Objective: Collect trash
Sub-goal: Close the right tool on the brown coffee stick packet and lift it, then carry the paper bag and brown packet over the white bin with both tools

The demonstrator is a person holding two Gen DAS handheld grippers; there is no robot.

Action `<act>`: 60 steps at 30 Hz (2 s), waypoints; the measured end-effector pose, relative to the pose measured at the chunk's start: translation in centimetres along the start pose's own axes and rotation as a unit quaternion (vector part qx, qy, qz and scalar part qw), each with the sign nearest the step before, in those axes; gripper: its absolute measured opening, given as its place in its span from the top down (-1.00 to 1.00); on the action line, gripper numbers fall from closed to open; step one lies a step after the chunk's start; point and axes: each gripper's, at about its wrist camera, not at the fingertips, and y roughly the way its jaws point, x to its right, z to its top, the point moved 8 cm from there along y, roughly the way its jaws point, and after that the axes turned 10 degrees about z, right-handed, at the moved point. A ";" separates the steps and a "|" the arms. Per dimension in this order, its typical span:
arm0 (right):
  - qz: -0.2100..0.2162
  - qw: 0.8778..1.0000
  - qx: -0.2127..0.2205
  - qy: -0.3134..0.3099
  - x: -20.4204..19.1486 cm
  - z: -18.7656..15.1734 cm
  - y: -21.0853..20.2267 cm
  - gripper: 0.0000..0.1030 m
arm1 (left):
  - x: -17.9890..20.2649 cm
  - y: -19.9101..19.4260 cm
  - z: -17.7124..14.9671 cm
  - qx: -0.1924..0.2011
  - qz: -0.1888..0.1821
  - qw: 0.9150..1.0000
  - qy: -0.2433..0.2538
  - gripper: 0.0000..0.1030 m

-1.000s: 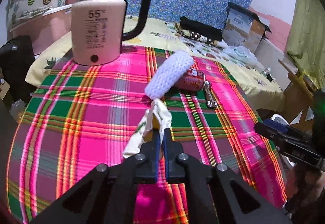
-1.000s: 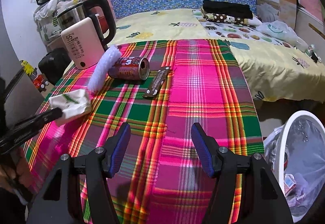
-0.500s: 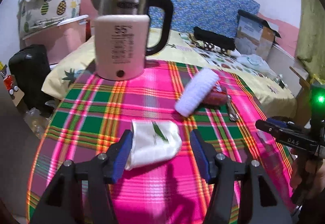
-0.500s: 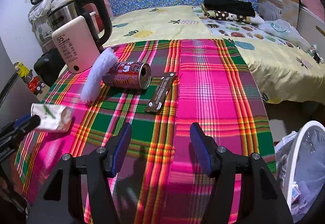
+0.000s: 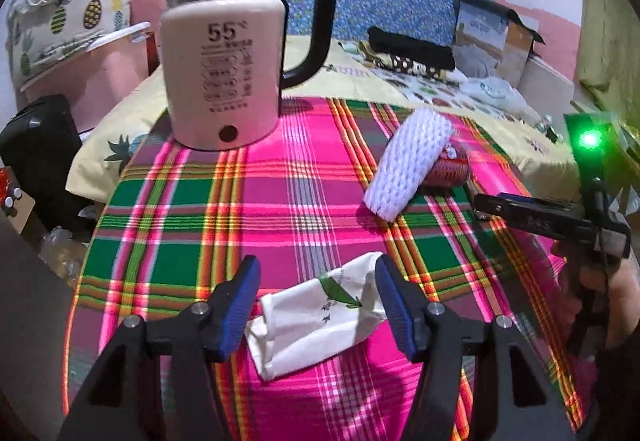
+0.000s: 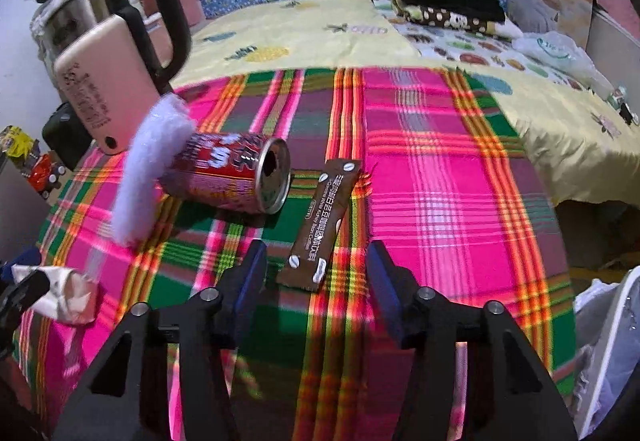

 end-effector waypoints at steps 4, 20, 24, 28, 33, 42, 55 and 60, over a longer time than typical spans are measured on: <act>-0.028 1.000 -0.005 -0.008 0.4 -0.3 0.3 0.47 | 0.6 0.7 -0.2 -0.010 -0.008 1.000 0.008 -0.20; 0.002 1.000 -0.010 -0.021 -0.1 -5.8 -5.2 0.91 | 3.6 -2.0 -2.3 -0.020 -0.047 0.999 0.010 -0.20; 0.006 1.000 -0.014 -0.015 0.4 -7.2 -5.9 0.91 | 3.4 -3.6 -3.3 -0.023 -0.058 0.998 0.004 -0.19; 0.015 1.000 -0.008 0.005 1.1 -7.8 -6.8 0.91 | 2.9 -5.3 -4.2 -0.017 -0.054 0.998 0.001 -0.20; 0.037 0.998 0.010 0.048 2.1 -7.8 -7.6 0.90 | 2.0 -4.9 -4.2 -0.017 -0.025 1.000 0.004 -0.20; 0.041 0.997 0.027 0.061 2.2 -7.8 -8.2 0.86 | 4.7 -1.0 -5.1 -0.063 -0.029 0.998 0.012 0.28; 0.040 0.994 0.037 0.097 3.1 -5.6 -6.7 -0.12 | 9.7 2.1 -0.2 -0.042 -0.019 0.999 0.001 0.57; 0.026 0.993 0.034 0.113 3.4 -3.8 -4.7 -0.12 | 10.5 3.3 0.7 -0.043 -0.012 0.999 -0.004 0.57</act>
